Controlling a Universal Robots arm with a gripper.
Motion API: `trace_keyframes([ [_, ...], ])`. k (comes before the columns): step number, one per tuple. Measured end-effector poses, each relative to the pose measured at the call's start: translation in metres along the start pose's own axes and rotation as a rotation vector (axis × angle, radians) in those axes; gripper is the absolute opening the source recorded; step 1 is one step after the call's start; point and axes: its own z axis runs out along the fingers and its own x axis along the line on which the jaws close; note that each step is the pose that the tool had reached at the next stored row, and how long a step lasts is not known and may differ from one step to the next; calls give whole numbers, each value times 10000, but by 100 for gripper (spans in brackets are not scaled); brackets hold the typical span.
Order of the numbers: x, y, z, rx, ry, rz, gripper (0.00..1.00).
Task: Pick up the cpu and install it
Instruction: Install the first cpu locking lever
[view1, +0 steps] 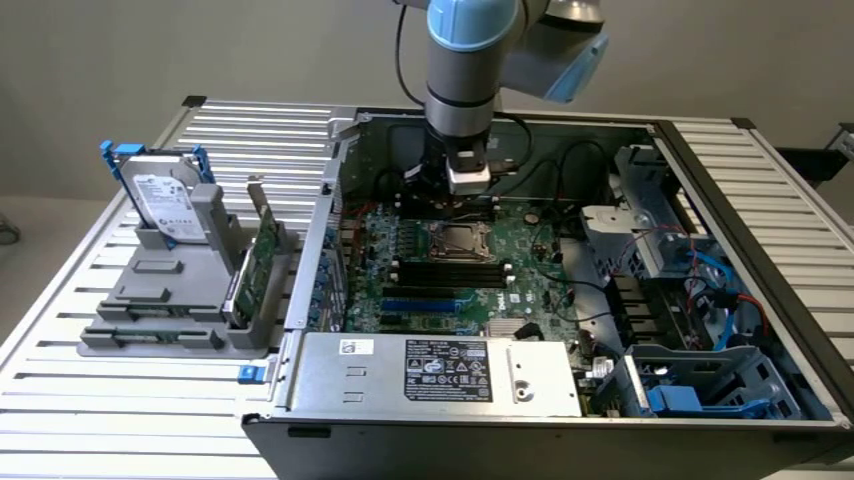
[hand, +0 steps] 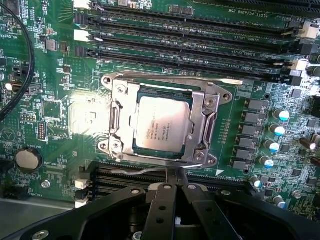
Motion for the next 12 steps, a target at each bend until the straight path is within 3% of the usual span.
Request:
trace_keyframes([
  [12, 27, -12, 27, -17, -1, 0, 11],
])
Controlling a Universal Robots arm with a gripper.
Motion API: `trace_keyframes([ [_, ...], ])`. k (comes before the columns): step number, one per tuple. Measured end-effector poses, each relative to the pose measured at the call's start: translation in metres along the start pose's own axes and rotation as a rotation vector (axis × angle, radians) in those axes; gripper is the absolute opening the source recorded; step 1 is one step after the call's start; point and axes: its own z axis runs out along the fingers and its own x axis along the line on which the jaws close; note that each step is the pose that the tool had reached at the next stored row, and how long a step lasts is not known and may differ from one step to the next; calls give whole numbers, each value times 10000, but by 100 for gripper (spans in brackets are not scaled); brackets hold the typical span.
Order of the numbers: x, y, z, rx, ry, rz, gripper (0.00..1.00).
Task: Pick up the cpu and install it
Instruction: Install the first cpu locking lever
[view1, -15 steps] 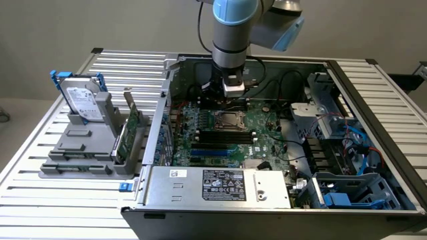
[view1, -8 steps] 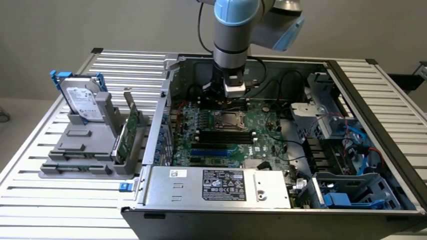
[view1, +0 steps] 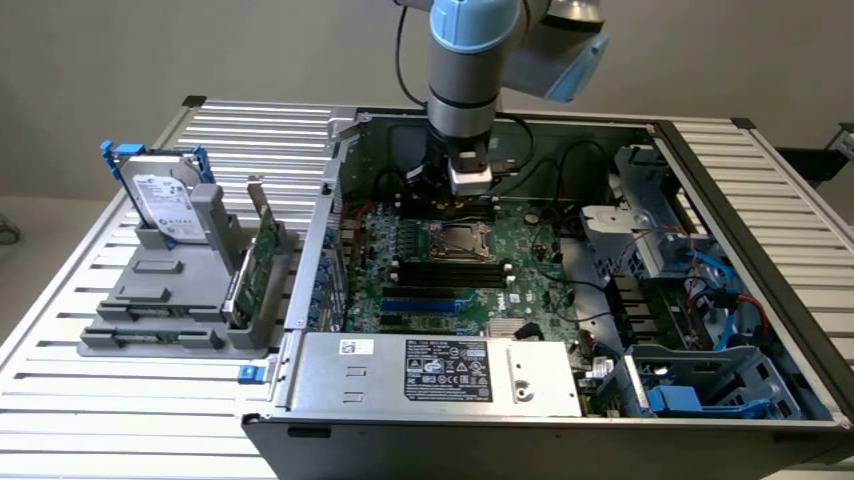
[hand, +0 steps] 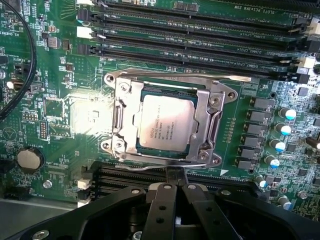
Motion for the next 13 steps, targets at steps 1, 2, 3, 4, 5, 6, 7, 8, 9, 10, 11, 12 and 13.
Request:
trace_keyframes([
  [1, 2, 0, 2, -5, -1, -1, 11],
  [2, 4, 0, 3, -9, -2, -1, 11],
  [3, 6, 0, 5, -15, -2, 0, 11],
  [4, 7, 0, 6, -20, -2, 0, 11],
  [5, 12, 0, 11, -51, -6, -1, 11],
  [6, 18, 0, 16, -85, -10, 0, 11],
  [7, 20, 0, 18, -97, -12, 0, 11],
  [8, 22, 0, 20, -108, -13, -1, 11],
  [9, 24, 0, 22, -120, -15, -1, 11],
  [10, 25, 0, 23, -132, -16, -1, 11],
  [11, 26, -4, 28, -153, -18, -3, 11],
  [12, 27, -10, 31, -177, -23, -2, 11],
  [13, 28, -17, 32, -178, -28, -1, 11],
])
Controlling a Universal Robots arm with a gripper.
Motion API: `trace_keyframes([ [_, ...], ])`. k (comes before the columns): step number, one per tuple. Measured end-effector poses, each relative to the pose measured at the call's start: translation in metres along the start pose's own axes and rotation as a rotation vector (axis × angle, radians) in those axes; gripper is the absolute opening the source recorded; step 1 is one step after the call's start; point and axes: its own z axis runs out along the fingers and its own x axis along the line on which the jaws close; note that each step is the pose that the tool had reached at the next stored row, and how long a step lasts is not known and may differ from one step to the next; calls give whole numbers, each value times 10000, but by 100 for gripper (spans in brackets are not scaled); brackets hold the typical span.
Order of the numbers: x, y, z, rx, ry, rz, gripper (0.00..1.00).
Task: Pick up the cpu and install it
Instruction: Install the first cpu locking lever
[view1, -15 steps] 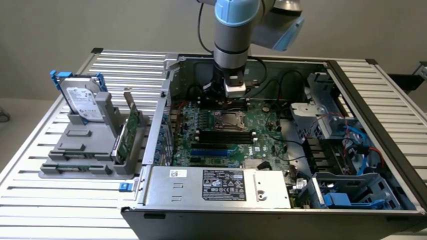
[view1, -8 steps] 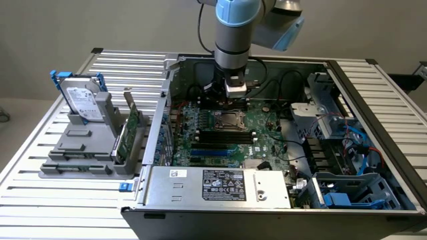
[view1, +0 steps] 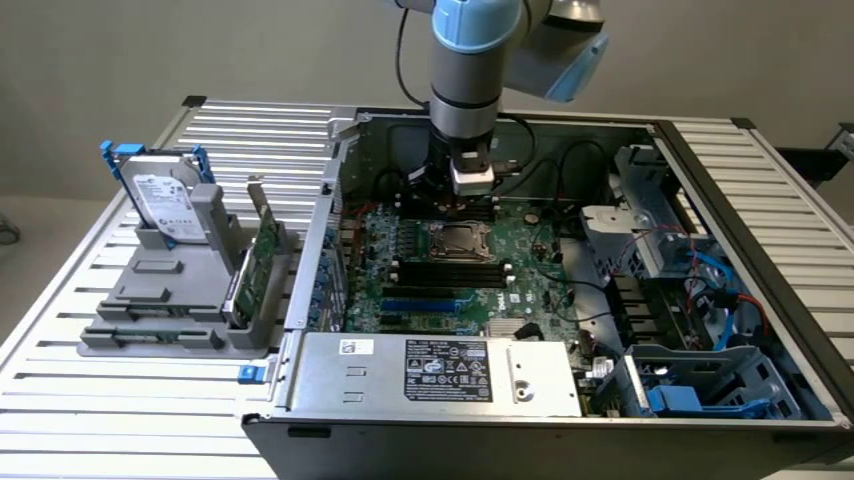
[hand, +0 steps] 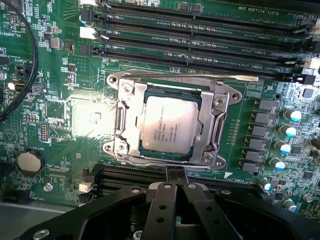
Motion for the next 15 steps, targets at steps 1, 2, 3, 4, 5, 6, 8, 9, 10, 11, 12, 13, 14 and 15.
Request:
trace_keyframes([
  [1, 0, -2, 0, 3, -5, 0, 11],
  [2, 1, -3, 1, 5, -11, 0, 11],
  [3, 1, -4, 2, 7, -16, 1, 11],
  [4, 0, -4, 2, 8, -20, 3, 11],
  [5, 0, -4, 2, 8, -24, 5, 11],
  [6, 0, -4, 2, 7, -29, 8, 11],
  [8, 1, -5, 1, 9, -39, 10, 11],
  [9, 1, -5, -1, 9, -46, 11, 11],
  [10, 1, -6, -7, 9, -56, 13, 11],
  [11, 0, -7, -17, 15, -66, 15, 11],
  [12, -3, -9, -30, 21, -79, 18, 11],
  [13, -8, -12, -48, 29, -97, 20, 11],
  [14, -13, -15, -66, 41, -115, 22, 11],
  [15, -19, -18, -84, 53, -133, 26, 11],
])
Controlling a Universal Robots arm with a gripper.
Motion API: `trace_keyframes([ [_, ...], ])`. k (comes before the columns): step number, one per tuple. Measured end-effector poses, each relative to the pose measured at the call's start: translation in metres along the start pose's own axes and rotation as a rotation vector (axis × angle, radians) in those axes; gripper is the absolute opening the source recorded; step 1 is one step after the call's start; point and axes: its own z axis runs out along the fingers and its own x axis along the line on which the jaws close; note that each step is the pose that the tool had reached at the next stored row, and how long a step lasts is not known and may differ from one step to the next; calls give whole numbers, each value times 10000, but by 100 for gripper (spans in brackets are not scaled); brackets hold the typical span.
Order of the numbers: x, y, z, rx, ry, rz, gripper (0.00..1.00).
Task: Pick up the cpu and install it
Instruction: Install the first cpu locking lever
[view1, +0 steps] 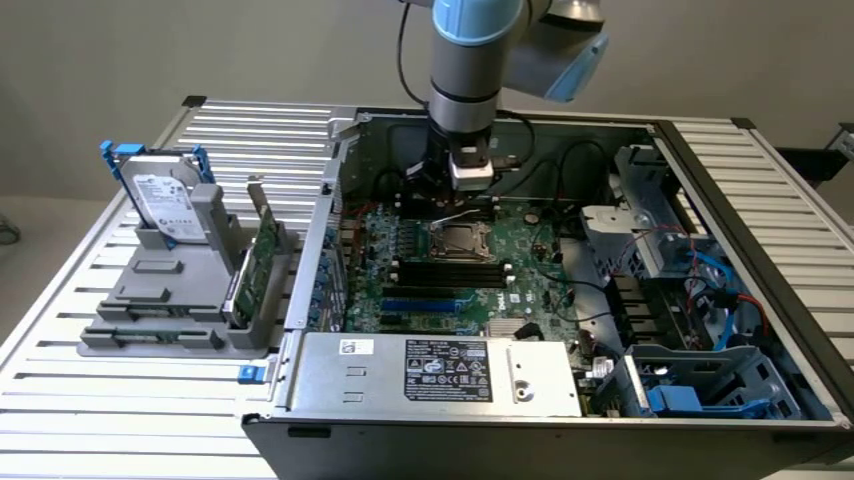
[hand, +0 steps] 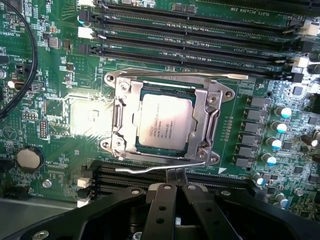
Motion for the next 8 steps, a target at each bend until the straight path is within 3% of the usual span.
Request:
trace_keyframes([
  [8, -78, -24, -98, 144, -171, 26, 11],
])
